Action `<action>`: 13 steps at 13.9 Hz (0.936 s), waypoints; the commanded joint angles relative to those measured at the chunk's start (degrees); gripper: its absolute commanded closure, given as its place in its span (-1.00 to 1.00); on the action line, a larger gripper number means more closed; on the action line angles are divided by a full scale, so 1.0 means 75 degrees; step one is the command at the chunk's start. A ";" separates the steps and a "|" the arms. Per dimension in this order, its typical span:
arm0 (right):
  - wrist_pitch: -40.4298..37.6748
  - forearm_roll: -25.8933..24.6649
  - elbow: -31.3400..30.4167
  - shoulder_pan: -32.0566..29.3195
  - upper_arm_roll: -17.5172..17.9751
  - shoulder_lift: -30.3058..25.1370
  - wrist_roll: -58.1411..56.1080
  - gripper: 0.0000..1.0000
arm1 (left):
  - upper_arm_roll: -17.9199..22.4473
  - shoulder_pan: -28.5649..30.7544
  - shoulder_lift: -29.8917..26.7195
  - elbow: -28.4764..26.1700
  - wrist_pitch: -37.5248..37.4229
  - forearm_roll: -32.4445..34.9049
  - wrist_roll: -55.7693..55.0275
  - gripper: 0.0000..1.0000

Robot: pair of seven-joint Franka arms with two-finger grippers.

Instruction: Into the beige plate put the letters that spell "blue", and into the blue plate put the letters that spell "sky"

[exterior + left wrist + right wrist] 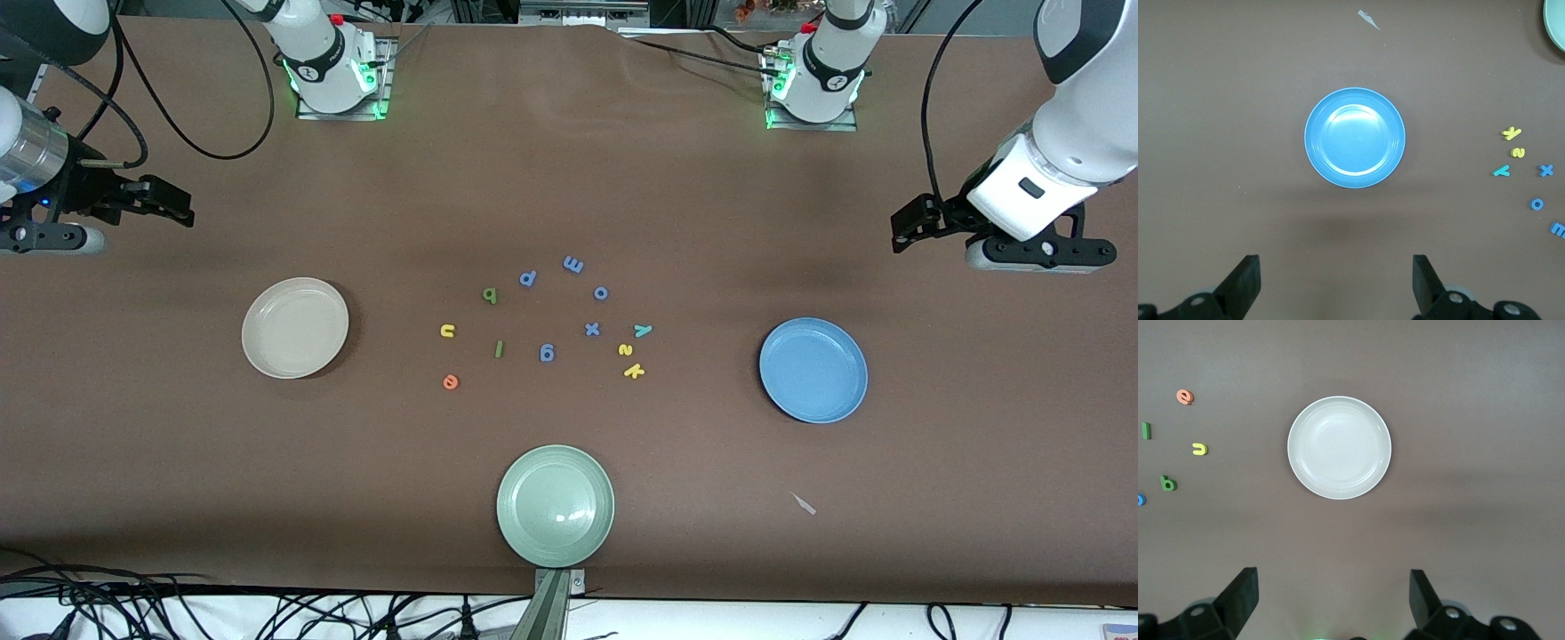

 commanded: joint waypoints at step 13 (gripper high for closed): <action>-0.0002 -0.0127 0.0135 -0.0002 0.0037 0.0044 0.0038 -1.00 | -0.0021 0.0024 -0.0085 -0.0021 0.0012 -0.0025 0.0063 -1.00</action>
